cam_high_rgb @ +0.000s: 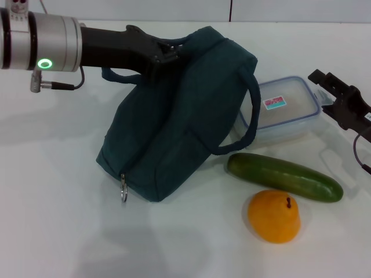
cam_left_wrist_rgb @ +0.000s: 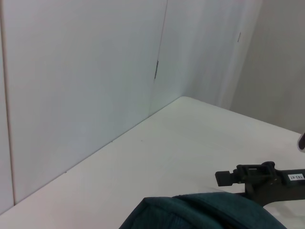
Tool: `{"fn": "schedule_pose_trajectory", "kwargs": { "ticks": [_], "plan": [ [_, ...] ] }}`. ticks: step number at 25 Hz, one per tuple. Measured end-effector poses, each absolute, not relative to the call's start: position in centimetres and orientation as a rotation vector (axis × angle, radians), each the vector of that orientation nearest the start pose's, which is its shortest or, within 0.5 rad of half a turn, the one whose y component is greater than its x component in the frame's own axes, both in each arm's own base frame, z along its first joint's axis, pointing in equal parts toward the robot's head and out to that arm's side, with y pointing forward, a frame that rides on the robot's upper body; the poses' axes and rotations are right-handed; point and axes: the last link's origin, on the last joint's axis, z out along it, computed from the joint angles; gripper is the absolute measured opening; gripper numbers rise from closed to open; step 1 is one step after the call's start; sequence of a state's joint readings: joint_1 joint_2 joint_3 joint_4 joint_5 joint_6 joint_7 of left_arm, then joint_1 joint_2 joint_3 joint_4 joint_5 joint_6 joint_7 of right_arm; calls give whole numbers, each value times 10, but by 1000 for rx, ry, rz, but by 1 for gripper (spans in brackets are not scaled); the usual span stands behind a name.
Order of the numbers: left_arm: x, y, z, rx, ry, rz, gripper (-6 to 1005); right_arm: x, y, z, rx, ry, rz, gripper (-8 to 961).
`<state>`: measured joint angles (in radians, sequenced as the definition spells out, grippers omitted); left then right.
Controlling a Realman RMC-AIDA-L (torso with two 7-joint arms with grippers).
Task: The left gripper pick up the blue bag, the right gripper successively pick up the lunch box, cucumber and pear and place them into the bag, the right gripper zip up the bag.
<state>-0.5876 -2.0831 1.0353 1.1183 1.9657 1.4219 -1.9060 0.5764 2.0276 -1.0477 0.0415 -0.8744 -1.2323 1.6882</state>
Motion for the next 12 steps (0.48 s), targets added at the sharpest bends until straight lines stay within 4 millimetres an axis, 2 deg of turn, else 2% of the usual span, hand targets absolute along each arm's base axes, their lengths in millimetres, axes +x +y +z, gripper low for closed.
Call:
{"fn": "schedule_pose_trajectory", "kwargs": {
  "ticks": [12],
  "plan": [
    [-162, 379, 24, -2753, -549, -496, 46, 304, 345, -35, -1597, 1811, 1370, 674]
  ]
}}
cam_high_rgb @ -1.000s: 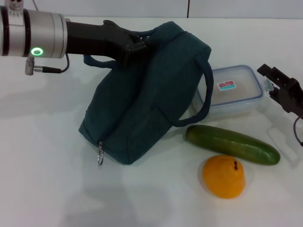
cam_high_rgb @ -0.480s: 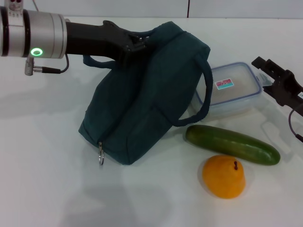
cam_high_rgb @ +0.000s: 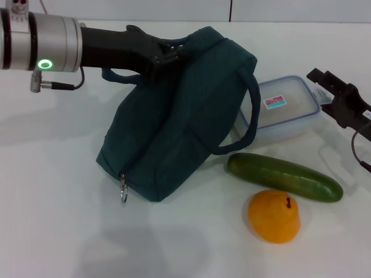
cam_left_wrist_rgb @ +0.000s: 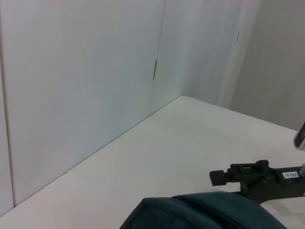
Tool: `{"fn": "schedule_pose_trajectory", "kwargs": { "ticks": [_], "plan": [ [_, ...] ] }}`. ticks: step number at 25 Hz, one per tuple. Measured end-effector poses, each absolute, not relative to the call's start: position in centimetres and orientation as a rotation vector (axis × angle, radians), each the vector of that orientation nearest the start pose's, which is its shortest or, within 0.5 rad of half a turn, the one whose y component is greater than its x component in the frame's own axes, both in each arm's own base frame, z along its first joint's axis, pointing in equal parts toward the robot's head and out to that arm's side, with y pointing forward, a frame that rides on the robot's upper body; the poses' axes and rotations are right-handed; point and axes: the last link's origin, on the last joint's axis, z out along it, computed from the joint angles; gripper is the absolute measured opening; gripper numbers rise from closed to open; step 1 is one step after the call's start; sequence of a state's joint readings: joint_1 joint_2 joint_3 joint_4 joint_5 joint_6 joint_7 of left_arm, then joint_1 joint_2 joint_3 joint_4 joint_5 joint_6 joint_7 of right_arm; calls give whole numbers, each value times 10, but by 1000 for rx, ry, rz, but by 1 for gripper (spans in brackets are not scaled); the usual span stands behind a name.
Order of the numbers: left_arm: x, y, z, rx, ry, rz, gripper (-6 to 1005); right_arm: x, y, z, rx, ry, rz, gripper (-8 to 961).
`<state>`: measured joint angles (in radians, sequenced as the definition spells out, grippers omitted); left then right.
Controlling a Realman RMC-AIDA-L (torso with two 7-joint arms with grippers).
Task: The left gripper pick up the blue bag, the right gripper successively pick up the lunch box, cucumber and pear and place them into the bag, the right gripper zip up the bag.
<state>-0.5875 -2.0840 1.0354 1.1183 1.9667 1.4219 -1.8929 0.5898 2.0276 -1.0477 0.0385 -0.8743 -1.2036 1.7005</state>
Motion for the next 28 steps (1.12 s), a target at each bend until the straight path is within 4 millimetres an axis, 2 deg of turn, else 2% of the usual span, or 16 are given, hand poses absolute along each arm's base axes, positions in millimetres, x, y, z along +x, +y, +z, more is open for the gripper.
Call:
{"fn": "schedule_pose_trajectory", "kwargs": {
  "ticks": [27, 28],
  "plan": [
    [-163, 377, 24, -2751, -560, -508, 45, 300, 355, -37, -1631, 1807, 1314, 670],
    [-163, 377, 24, -2751, -560, -508, 45, 300, 355, -37, -1629, 1808, 1311, 642]
  ]
}}
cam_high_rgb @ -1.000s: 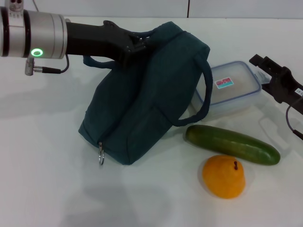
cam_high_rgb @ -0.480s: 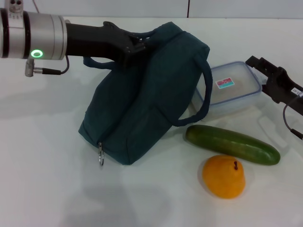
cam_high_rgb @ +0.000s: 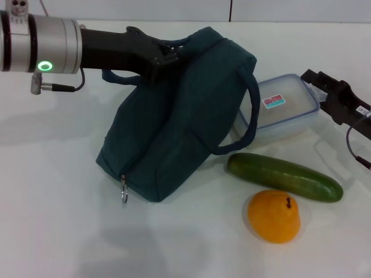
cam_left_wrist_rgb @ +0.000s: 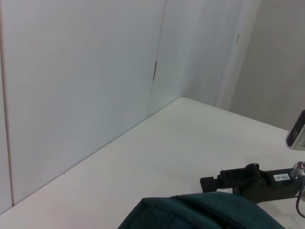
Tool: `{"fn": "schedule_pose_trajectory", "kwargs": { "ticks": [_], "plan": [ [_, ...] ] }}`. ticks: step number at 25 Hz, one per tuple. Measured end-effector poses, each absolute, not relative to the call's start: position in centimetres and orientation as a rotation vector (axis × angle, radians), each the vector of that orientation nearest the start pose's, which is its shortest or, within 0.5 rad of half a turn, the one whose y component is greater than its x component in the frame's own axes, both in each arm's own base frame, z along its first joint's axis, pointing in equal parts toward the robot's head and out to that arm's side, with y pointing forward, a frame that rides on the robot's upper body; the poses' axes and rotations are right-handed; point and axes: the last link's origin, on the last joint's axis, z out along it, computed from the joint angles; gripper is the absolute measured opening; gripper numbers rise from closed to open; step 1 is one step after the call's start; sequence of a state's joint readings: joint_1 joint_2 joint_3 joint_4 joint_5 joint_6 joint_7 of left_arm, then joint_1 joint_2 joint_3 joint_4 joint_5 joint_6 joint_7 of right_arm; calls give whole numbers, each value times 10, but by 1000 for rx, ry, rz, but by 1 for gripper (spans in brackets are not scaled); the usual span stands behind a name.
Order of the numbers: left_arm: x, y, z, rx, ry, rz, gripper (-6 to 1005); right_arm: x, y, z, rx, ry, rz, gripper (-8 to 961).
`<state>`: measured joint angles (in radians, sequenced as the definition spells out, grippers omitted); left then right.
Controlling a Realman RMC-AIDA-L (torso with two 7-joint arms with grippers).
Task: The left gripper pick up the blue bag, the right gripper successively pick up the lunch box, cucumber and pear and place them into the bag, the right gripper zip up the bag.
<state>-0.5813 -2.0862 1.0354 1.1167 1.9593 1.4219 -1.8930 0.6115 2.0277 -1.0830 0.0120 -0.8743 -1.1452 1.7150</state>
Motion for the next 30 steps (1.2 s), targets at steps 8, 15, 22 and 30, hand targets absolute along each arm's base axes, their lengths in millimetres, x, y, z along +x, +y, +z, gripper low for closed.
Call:
{"fn": "schedule_pose_trajectory", "kwargs": {
  "ticks": [8, 15, 22, 30],
  "plan": [
    [-163, 378, 23, -2750, -561, -511, 45, 297, 356, -35, -1677, 1734, 1318, 411],
    [-162, 379, 24, -2748, -557, -511, 45, 295, 357, -33, -1706, 1692, 1310, 242],
    [-161, 380, 24, -2742, -551, -509, 45, 303, 358, -33, -1673, 1687, 1269, 173],
    [-162, 380, 27, -2732, -539, -538, 45, 304, 357, -28, -1753, 1525, 1230, 98]
  ]
}}
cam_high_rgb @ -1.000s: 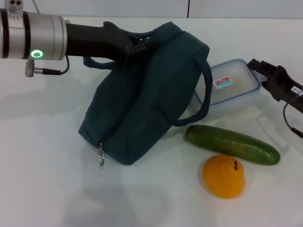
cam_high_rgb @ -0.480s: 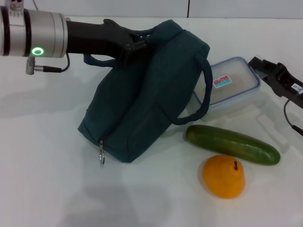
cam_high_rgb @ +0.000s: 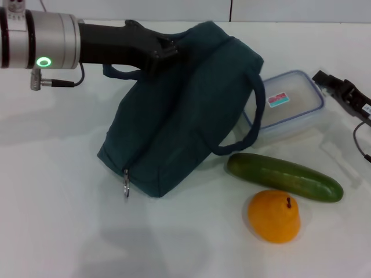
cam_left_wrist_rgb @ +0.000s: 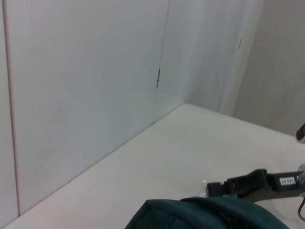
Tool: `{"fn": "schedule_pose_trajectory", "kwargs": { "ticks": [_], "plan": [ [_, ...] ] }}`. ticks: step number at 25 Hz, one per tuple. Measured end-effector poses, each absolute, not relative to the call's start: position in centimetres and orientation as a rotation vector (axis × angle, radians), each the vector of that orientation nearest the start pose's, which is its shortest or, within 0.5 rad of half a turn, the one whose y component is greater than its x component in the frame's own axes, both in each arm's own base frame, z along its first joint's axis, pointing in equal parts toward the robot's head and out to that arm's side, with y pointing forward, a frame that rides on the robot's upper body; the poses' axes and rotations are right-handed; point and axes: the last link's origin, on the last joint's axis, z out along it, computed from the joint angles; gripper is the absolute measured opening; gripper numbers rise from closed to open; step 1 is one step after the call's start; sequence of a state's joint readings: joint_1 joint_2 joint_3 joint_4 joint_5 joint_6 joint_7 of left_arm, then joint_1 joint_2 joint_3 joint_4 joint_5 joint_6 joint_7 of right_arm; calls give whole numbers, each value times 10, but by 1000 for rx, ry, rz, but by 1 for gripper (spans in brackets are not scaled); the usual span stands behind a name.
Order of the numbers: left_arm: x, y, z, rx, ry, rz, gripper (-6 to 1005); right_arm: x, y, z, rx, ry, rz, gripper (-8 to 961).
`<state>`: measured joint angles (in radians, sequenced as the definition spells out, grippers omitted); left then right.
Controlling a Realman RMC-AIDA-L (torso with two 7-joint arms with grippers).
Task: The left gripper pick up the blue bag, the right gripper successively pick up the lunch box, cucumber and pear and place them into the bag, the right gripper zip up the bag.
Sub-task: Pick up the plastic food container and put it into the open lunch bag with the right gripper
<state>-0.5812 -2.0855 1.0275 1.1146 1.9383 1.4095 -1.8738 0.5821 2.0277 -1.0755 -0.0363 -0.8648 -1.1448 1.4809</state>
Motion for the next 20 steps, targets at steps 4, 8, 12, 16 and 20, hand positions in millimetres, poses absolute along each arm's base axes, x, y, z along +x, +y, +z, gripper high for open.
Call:
{"fn": "schedule_pose_trajectory", "kwargs": {
  "ticks": [4, 8, 12, 16, 20],
  "plan": [
    [-163, 377, 31, -2710, -541, -614, 45, 304, 355, -17, -1794, 1394, 1238, 102],
    [-165, 374, 35, -2691, -553, -658, 45, 300, 353, -3, -1840, 1253, 1274, 107],
    [-169, 374, 37, -2675, -571, -669, 45, 290, 352, 14, -1886, 1100, 1334, 111],
    [-171, 373, 37, -2673, -581, -669, 45, 275, 351, 32, -1924, 965, 1426, 116],
    [-172, 372, 36, -2671, -590, -671, 45, 257, 353, 48, -1978, 842, 1511, 120]
  ]
}}
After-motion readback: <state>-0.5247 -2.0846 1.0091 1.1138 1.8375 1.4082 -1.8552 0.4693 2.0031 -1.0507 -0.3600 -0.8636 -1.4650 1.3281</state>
